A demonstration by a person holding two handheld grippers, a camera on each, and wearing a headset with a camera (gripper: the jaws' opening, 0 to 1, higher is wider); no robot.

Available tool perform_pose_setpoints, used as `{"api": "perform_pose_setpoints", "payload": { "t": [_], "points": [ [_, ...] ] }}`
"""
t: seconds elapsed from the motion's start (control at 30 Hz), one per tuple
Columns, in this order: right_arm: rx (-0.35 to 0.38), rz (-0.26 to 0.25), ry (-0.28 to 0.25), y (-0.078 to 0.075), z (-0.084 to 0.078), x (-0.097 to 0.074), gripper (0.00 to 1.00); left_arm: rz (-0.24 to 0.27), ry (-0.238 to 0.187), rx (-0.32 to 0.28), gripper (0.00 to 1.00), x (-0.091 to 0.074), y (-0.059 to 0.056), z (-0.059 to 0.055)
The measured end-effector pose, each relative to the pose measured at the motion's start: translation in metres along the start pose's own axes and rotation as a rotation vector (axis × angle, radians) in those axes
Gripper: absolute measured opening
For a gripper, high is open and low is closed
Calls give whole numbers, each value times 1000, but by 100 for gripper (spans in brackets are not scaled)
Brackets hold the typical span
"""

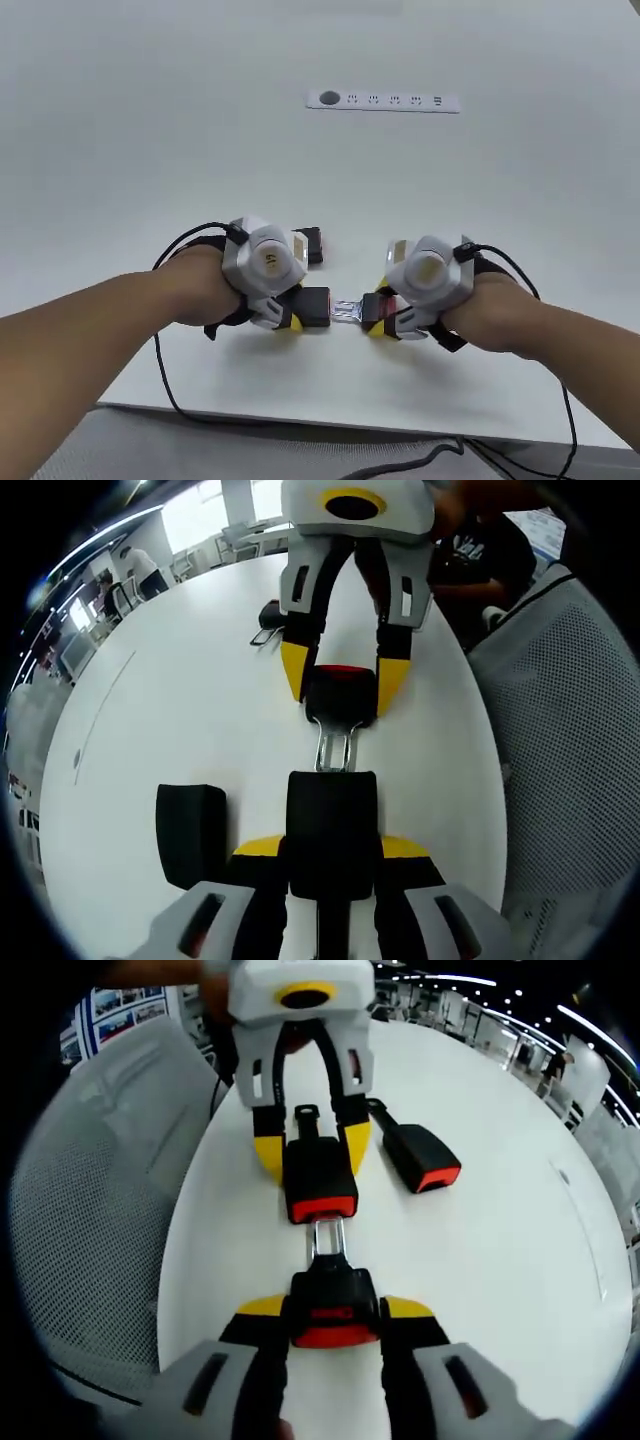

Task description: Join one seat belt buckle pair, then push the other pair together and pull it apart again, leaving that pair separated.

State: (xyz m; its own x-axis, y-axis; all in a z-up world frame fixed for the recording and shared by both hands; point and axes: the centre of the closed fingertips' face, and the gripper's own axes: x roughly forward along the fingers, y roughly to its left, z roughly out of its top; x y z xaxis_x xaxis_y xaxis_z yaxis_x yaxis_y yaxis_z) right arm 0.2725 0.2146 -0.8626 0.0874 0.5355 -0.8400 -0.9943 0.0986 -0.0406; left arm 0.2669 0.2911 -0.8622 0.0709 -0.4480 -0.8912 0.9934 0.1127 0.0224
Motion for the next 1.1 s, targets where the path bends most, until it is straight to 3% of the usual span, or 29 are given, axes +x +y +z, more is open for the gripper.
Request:
{"api": "perform_pose_setpoints", "payload": {
  "t": [0.3,0.47,0.73,1.1],
  "points": [
    [-33,-8,11,-1,3,1,36,-8,13,-5,33,0,0,0],
    [-46,4,-3,5,10,5,36,-11,12,-2,33,1,-1,0],
    [-7,24,-47,4,11,6,35,-29,10,15,33,2,-1,1],
    [-33,21,-39,6,29,17,33,-34,2,24,32,2,-1,2]
  ]
}}
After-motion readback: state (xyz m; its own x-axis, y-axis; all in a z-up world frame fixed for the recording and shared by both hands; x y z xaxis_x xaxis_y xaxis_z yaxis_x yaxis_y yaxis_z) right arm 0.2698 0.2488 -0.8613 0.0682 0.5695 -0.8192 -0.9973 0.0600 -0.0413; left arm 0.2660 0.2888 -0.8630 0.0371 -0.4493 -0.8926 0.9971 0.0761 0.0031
